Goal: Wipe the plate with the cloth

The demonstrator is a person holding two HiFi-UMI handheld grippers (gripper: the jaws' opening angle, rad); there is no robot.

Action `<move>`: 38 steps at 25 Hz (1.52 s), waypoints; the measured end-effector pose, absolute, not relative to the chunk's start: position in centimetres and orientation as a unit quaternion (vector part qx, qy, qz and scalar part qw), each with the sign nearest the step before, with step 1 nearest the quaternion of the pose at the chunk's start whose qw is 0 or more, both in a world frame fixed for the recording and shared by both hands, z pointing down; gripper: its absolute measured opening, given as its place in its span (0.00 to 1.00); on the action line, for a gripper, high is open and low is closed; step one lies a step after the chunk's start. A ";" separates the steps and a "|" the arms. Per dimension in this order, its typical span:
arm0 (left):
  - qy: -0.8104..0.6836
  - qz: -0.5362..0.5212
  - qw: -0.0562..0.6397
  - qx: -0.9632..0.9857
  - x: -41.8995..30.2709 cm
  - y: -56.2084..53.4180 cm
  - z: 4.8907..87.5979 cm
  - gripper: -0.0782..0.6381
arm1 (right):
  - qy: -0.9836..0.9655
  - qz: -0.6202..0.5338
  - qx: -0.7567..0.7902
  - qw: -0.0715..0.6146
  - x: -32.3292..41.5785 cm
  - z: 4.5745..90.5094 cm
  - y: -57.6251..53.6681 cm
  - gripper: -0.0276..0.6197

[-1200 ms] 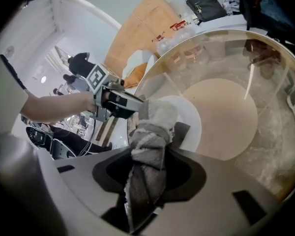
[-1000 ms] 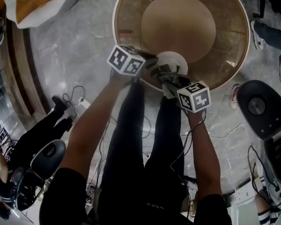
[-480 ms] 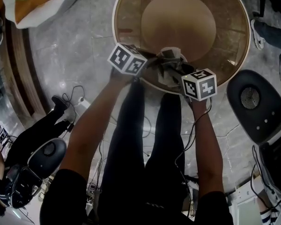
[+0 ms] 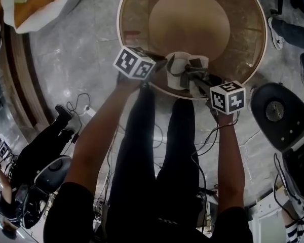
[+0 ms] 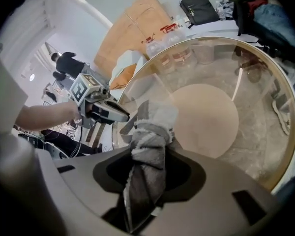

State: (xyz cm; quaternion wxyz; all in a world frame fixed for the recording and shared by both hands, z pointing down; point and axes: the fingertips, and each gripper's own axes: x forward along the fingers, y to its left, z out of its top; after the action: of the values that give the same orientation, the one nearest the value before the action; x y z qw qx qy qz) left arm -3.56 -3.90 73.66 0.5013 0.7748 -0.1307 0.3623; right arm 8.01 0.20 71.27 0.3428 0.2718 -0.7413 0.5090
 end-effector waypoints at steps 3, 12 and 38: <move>-0.131 0.364 0.500 0.775 -3.4 -3.8 73.6 0.16 | -0.739 0.511 0.262 0.353 8.2 71.2 2.6 0.27; -0.133 0.368 0.496 0.775 -3.3 -3.8 73.7 0.16 | -0.748 0.525 0.207 0.348 1.9 71.4 5.6 0.27; -0.124 0.380 0.491 0.774 -4.0 -3.3 73.9 0.16 | -0.757 0.496 0.224 0.361 4.9 72.0 -1.7 0.27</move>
State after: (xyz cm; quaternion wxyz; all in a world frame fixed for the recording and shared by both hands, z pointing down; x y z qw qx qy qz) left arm -3.98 -3.27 73.93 0.4913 0.7738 -0.1239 0.3800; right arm 4.86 -1.67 71.96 0.3610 0.2241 -0.7572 0.4962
